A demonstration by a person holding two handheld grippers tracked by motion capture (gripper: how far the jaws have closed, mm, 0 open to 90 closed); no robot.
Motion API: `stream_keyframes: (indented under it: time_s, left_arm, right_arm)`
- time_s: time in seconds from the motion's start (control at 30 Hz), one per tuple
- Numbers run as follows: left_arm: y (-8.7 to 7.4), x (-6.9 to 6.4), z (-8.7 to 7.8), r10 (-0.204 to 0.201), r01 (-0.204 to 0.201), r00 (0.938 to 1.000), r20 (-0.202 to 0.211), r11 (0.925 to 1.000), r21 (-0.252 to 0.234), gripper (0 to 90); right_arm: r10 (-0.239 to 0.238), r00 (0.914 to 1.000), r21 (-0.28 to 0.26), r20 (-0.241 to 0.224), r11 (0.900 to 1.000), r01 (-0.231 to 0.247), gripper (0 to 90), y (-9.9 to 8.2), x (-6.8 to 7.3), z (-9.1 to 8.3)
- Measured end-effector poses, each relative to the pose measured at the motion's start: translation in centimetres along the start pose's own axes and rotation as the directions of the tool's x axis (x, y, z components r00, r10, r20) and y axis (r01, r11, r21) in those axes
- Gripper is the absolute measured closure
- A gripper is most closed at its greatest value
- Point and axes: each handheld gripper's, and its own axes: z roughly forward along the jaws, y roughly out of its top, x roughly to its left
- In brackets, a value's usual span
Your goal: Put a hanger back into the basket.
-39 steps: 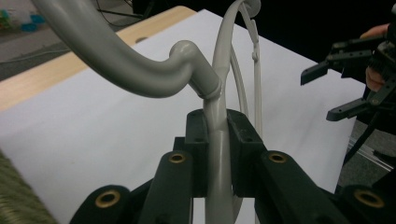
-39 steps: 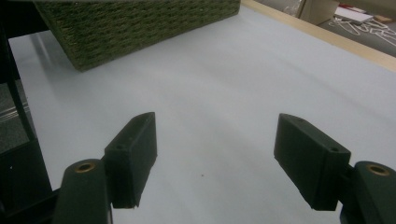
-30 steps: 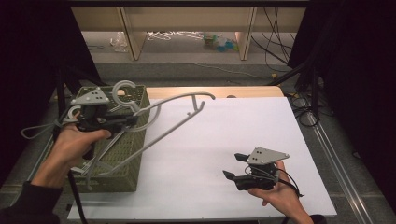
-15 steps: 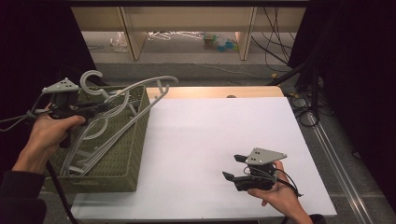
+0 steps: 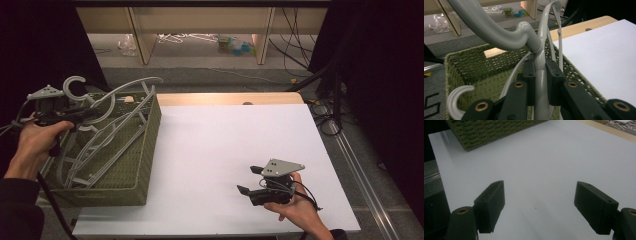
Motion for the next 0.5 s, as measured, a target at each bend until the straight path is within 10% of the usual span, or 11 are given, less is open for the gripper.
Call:
stream_keyframes:
  time_s: [0.5]
  left_arm:
    - [-1.9, 2.5, 1.0, -0.001, 0.002, 0.999, -0.045, 0.9992, 0.039, 79.4]
  right_arm:
    - [0.005, 1.0, 0.009, -0.001, 0.9999, -0.005, 25.6, -0.1, 0.1, 0.1]
